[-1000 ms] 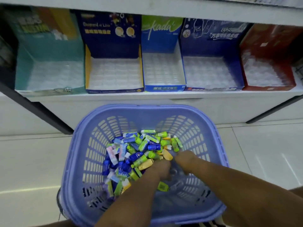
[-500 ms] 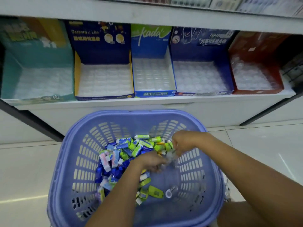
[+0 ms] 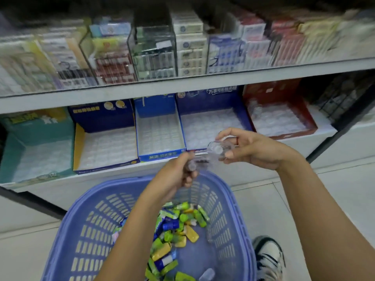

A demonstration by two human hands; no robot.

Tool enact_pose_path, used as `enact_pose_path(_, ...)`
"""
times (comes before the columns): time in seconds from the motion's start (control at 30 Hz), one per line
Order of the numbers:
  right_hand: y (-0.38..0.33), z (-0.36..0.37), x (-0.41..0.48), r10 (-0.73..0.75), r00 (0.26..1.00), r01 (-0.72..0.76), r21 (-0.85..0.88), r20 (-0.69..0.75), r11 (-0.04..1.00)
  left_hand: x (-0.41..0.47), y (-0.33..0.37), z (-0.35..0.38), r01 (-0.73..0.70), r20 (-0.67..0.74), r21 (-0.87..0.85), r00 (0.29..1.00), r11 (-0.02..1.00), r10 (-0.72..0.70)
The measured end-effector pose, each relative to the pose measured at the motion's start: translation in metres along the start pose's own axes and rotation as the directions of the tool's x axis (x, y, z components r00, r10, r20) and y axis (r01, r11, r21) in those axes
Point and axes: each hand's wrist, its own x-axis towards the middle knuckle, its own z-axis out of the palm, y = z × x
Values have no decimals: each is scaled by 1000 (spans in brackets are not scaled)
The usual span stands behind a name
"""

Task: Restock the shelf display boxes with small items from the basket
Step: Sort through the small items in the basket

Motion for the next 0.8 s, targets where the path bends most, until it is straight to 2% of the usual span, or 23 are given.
enact_pose_path(0.07,-2,-19,-7,-63,995,63,-6,-82,998,2,14,16,-80,-26,-15,996,997,80)
enact_pose_path(0.17,-7,-50,-12,-130,938,157,60,-320,986,12,31,43,-213,-73,29,974,977,214)
enact_pose_path(0.27,-19,-85,-14,-187,804,194,-47,-564,980,29,45,71,-276,-105,46,954,960,280)
enact_pose_path(0.37,-27,-119,-10,-244,661,148,-196,-709,969,47,55,91,-299,-142,50,942,953,304)
enact_pose_path(0.47,-26,-154,4,-276,601,82,-285,-750,955,62,60,99,-293,-165,128,936,948,311)
enact_pose_path(0.63,-14,-188,29,-334,597,-184,-530,-729,828,83,62,102,-283,-178,235,928,930,327)
enact_pose_path(0.8,2,-206,45,-429,634,-99,-618,-643,780,97,59,101,-269,-187,261,928,927,322)
